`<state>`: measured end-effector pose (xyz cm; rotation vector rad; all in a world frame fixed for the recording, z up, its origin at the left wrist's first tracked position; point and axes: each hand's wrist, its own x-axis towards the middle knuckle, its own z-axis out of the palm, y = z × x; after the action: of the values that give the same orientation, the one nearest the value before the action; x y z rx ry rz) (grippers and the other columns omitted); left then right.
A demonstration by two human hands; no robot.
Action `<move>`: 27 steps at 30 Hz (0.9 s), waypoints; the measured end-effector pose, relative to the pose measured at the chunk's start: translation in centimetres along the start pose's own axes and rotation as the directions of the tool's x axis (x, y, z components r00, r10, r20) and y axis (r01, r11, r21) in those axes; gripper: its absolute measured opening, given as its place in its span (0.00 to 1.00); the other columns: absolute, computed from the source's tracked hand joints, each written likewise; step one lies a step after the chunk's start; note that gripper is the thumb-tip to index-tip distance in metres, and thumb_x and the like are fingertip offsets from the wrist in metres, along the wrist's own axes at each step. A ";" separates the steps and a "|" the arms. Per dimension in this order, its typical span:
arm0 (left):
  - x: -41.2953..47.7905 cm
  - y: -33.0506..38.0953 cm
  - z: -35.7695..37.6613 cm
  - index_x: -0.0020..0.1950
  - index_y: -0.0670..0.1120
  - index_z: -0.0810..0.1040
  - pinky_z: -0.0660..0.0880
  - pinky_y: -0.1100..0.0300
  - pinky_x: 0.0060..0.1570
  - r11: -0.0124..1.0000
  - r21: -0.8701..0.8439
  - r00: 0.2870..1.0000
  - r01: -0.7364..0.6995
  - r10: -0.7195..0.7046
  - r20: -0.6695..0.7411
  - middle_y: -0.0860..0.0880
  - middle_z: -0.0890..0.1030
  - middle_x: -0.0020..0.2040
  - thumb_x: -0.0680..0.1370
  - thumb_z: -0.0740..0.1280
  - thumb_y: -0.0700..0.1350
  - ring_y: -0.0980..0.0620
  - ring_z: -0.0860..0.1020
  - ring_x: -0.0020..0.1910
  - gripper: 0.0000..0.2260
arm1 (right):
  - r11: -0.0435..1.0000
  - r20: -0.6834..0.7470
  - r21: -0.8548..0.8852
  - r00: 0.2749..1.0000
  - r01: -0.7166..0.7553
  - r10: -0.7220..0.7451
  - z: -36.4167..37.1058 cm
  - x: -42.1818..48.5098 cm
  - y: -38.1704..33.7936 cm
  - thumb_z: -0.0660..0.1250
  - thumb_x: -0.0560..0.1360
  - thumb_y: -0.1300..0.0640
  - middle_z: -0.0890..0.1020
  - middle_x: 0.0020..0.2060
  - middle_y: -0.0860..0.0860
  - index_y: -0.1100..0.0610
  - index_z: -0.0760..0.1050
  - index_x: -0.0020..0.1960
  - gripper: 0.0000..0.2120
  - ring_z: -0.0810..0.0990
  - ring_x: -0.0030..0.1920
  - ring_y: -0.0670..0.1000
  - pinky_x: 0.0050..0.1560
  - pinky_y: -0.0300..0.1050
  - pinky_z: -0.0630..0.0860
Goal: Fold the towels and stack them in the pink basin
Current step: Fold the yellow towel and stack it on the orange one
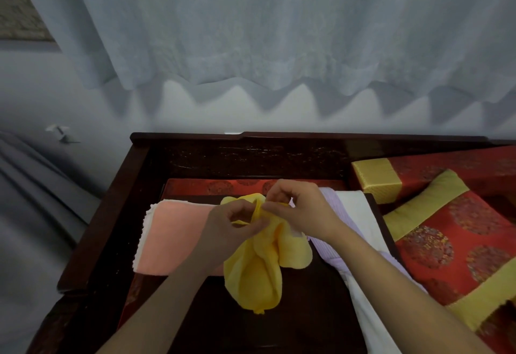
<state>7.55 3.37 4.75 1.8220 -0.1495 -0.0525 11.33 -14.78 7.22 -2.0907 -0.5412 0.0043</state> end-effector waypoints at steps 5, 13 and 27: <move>-1.2 -0.6 -3.1 0.48 0.44 0.81 0.78 0.59 0.45 0.992 -0.120 0.997 0.029 -0.020 0.077 0.43 0.82 0.46 0.67 0.72 0.52 0.53 0.80 0.45 0.15 | 0.993 0.258 -0.026 0.959 -0.114 0.116 -0.1 -1.3 1.8 0.77 0.67 0.52 0.83 0.41 0.48 0.52 0.80 0.49 0.13 0.80 0.42 0.45 0.45 0.42 0.75; -6.6 -8.9 -8.6 0.59 0.38 0.73 0.81 0.57 0.37 0.637 -0.727 0.856 0.255 -0.499 -0.137 0.42 0.82 0.49 0.75 0.64 0.43 0.50 0.83 0.40 0.14 | 0.851 0.485 -0.525 0.819 -0.006 0.305 3.7 -3.5 8.8 0.69 0.70 0.46 0.73 0.35 0.46 0.56 0.76 0.40 0.13 0.73 0.40 0.50 0.40 0.48 0.67; -8.4 -15.2 -8.8 0.58 0.44 0.78 0.79 0.48 0.46 0.563 -0.667 0.694 0.487 -0.713 -0.095 0.39 0.83 0.53 0.74 0.66 0.32 0.41 0.82 0.48 0.15 | 0.945 0.247 0.161 0.938 -0.286 0.242 5.0 8.3 4.4 0.67 0.77 0.59 0.83 0.40 0.49 0.61 0.81 0.52 0.08 0.81 0.42 0.46 0.43 0.38 0.77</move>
<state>1.41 16.64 -8.07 1.1206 0.7236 -0.2364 19.43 -9.63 2.56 -1.9651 -0.3700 0.4382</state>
